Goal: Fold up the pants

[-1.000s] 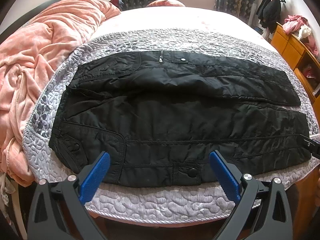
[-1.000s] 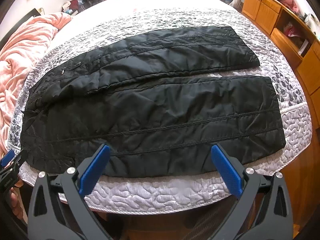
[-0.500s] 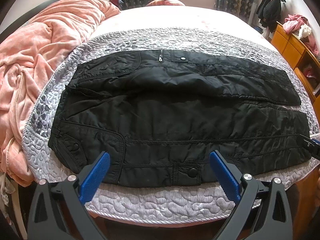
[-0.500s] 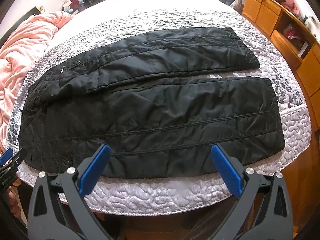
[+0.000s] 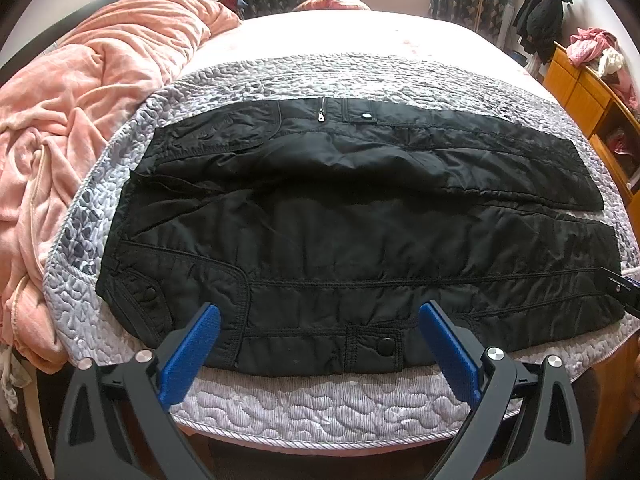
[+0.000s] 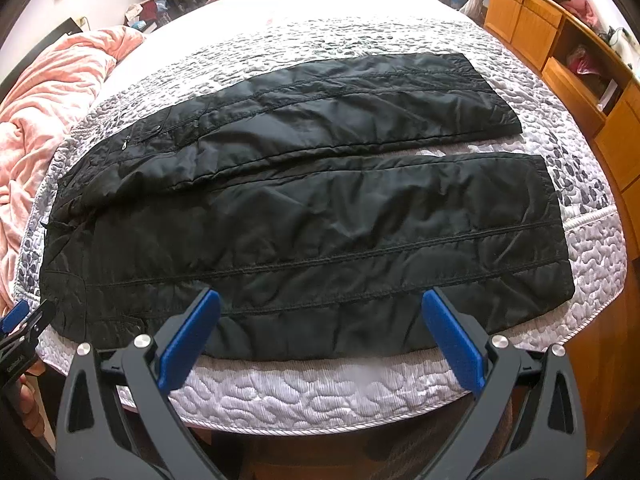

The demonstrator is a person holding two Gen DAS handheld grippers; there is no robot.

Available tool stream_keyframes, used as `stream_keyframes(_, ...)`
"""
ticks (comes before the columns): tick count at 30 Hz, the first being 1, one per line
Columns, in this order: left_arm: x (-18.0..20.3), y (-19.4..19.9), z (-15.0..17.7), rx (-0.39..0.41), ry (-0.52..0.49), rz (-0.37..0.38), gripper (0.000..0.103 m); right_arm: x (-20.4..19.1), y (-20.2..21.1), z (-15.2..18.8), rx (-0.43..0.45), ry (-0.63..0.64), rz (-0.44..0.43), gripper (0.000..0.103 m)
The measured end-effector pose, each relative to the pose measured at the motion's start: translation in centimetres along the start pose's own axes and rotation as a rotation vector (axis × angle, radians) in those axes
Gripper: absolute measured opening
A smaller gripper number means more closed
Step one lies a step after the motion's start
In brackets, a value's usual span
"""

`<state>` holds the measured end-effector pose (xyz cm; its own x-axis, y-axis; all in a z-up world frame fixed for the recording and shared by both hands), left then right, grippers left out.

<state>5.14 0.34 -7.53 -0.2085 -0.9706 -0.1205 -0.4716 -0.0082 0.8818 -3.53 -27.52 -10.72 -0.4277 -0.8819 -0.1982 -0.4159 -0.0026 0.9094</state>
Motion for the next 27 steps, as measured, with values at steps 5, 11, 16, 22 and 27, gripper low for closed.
stream_keyframes(5, 0.2, -0.5, -0.1, -0.008, -0.006, -0.002, 0.099, 0.3, -0.5, -0.3, -0.002, -0.005, -0.007, 0.101)
stream_keyframes(11, 2.1, -2.2, -3.1, -0.007, -0.037, 0.023, 0.099, 3.1, -0.5, -4.4, 0.032, 0.041, 0.002, 0.101)
stream_keyframes(16, 7.9, -3.8, -9.5, 0.024, -0.095, 0.155, 0.099, 9.5, -2.1, -12.6, 0.064, 0.021, 0.063, 0.101)
stream_keyframes(22, 17.8, -7.5, -18.8, 0.092, -0.145, 0.283, 0.099, 17.4, -8.5, -23.7, 0.023, -0.043, 0.040, 0.101)
stream_keyframes(27, 24.7, -12.0, -23.7, 0.076, -0.139, 0.353, 0.099, 21.0, -14.7, -28.9, -0.052, -0.044, 0.041, 0.101)
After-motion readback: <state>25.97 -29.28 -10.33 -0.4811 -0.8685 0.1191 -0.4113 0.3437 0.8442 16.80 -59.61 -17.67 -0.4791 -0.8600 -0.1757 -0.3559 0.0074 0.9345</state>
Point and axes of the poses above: each gripper's, at about its wrist camera, not at the fingertips, and y roughly against the way its jaws point, x to its right, z to its underside, the point moved 8 cm from there along -y, roughly the way its jaws point, and after that the axes turned 9 degrees about -y, right-handed, at the moved point
